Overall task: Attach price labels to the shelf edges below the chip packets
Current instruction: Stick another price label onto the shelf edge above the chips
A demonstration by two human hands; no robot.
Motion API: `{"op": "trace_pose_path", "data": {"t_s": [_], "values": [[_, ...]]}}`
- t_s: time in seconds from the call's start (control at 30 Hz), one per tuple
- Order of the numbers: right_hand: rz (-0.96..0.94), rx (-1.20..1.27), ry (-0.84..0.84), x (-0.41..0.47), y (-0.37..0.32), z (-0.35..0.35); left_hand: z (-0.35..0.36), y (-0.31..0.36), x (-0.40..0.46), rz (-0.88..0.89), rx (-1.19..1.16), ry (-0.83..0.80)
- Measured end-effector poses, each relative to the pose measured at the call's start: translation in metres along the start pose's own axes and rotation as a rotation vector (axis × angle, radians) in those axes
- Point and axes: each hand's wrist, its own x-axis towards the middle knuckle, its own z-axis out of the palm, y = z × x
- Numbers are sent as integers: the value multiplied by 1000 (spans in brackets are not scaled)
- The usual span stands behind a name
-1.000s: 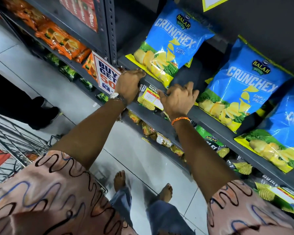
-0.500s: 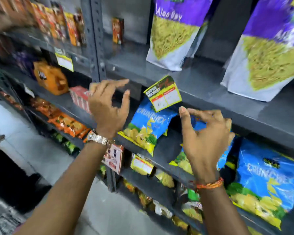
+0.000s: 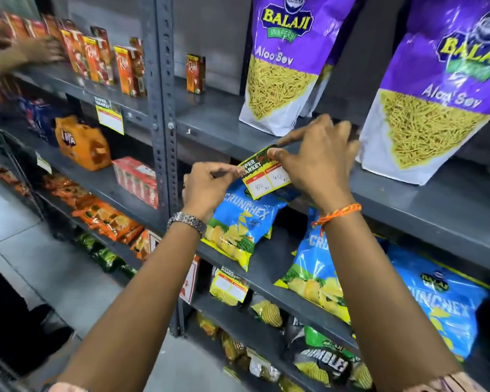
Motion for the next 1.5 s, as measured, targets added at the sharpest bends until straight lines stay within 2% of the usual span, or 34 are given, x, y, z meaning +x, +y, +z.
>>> {"op": "trace_pose_path", "data": {"t_s": [0.3, 0.43, 0.6, 0.9, 1.1, 1.5], "values": [[37, -55, 25, -14, -1, 13, -6, 6, 17, 122, 114, 83], [95, -74, 88, -33, 2, 25, -14, 25, 10, 213, 416, 235], [146, -89, 158, -46, 1, 35, -20, 42, 9, 287, 640, 248], [162, -78, 202, -49, 0, 42, -21, 40, 6, 393, 738, 280], [150, 10, 277, -53, 13, 43, -16, 41, 0, 413, 659, 263], [157, 36, 250, -49, 15, 39, -13, 52, 4, 412, 698, 273]]}}
